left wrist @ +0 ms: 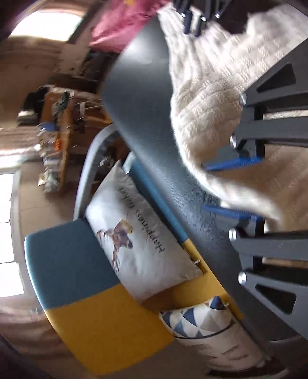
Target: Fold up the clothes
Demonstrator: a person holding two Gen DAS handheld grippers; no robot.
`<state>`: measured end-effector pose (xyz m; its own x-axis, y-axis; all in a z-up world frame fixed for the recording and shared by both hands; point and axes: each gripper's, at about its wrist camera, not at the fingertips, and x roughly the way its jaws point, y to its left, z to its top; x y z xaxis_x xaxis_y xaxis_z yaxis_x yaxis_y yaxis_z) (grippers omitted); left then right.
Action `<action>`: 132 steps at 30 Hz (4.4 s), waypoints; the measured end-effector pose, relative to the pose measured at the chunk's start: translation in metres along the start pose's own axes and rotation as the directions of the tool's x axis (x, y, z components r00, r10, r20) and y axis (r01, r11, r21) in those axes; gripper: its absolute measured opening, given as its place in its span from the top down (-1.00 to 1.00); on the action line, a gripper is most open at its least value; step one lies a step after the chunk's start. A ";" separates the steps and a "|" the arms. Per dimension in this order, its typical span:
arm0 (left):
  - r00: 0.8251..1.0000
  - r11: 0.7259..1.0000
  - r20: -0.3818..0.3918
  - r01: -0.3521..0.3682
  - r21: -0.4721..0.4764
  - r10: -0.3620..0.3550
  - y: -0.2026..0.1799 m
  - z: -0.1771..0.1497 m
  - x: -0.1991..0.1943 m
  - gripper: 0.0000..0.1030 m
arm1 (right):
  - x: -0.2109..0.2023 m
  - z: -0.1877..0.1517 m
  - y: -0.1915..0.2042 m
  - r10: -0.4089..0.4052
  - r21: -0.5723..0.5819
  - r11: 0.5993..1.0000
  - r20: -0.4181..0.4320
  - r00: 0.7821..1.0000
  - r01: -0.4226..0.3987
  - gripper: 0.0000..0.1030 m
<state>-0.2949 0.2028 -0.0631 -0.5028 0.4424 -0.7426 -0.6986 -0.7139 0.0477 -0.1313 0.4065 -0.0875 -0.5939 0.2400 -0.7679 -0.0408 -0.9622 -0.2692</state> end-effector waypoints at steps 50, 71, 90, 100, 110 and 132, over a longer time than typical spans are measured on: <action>0.974 0.972 -0.023 -0.225 -0.066 0.224 0.052 -0.048 0.028 0.87 | 0.071 0.091 0.084 0.254 0.047 0.965 0.056 0.966 -0.256 0.50; 0.996 0.905 -0.086 -0.035 -0.423 -0.002 0.039 -0.143 -0.093 0.19 | -0.019 0.020 -0.006 0.392 0.383 0.833 0.100 0.915 -0.399 0.50; 0.988 0.975 -0.154 -0.044 -0.218 0.010 -0.057 -0.217 -0.131 0.08 | -0.016 -0.060 -0.043 0.260 0.450 0.870 -0.073 0.963 -0.201 0.50; 0.992 0.978 -0.071 0.094 -0.188 -0.108 -0.093 -0.127 -0.107 -0.10 | -0.113 -0.248 -0.192 0.229 0.930 0.265 0.195 0.954 -0.254 0.47; 0.982 0.993 -0.151 0.108 -0.044 -0.113 -0.159 -0.071 -0.026 -0.10 | -0.082 -0.296 -0.264 0.092 0.968 -0.014 0.249 0.964 -0.249 0.42; 0.982 0.991 -0.130 0.130 -0.038 -0.134 -0.155 -0.101 -0.007 -0.42 | -0.119 -0.195 -0.246 -0.082 0.784 0.617 -0.017 0.996 0.064 0.53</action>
<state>-0.1317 0.2557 -0.1331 -0.3341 0.4598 -0.8228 -0.7384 -0.6702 -0.0747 0.1063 0.6395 -0.0437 -0.5749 0.3202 -0.7529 -0.6934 -0.6792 0.2405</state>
